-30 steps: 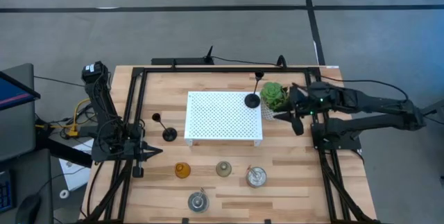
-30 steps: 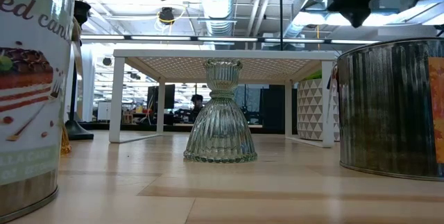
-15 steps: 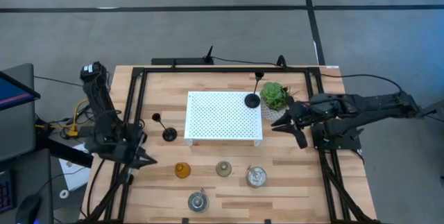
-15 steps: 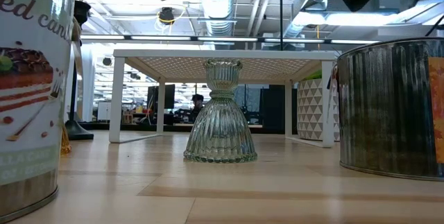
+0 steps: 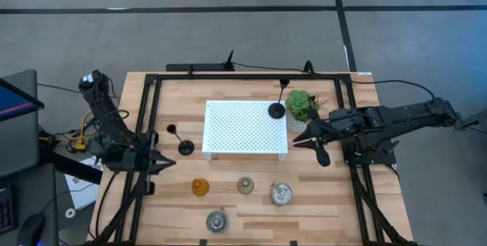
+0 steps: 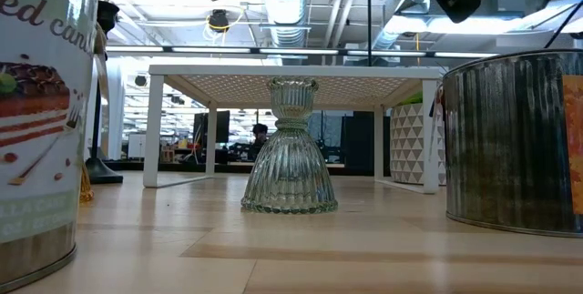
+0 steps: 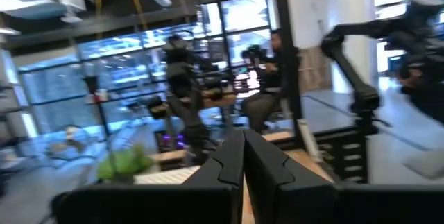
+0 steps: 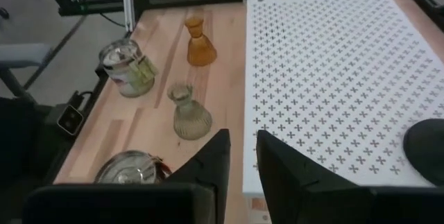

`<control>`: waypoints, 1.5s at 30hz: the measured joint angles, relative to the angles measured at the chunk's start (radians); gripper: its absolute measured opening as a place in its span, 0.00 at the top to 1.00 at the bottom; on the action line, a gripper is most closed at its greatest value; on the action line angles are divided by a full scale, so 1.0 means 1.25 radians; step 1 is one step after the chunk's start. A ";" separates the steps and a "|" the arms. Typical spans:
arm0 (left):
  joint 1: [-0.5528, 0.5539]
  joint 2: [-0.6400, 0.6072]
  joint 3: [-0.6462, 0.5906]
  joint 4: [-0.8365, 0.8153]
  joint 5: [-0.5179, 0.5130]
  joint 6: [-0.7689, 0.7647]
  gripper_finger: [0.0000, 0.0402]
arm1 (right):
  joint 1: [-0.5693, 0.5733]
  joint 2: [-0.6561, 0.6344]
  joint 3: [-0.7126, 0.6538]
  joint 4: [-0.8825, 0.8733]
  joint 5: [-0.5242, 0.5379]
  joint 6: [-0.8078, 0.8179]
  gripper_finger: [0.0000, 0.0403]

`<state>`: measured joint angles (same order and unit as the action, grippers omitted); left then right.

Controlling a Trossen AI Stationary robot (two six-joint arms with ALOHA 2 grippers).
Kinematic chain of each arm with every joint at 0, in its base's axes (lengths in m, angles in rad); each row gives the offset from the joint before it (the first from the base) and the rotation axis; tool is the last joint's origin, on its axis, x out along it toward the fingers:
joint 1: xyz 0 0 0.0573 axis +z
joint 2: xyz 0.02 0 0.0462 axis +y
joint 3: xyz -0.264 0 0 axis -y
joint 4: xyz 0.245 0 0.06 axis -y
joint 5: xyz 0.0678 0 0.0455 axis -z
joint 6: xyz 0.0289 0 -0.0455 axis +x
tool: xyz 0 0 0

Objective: Pick & Place candle stick holders
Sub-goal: Put the black candle holder on the shelf

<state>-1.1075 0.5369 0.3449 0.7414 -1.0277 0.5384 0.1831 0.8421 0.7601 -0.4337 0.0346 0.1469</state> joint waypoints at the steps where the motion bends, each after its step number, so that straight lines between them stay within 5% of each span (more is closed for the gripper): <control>1: 0.016 0.000 0.007 0.000 0.000 0.009 0.98 | 0.000 0.006 0.000 0.000 0.000 -0.004 0.84; 20: 0.318 0.000 0.083 0.000 0.020 0.200 0.98 | 0.000 0.049 0.000 0.004 0.000 -0.054 0.84; 28: 0.431 0.001 0.083 -0.023 0.223 0.171 0.98 | 0.000 0.049 0.000 0.021 0.000 -0.054 0.84; 37: 0.622 0.067 0.083 -0.158 0.499 -0.052 0.98 | 0.000 0.049 0.000 0.038 0.000 -0.054 0.84; 45: 0.820 0.109 0.123 -0.159 0.626 -0.103 0.98 | 0.000 0.049 0.000 0.045 0.000 -0.054 0.84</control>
<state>-0.0825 0.6729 0.4985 0.5427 -0.2457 0.4092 0.1829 0.9031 0.7601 -0.3771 0.0349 0.0792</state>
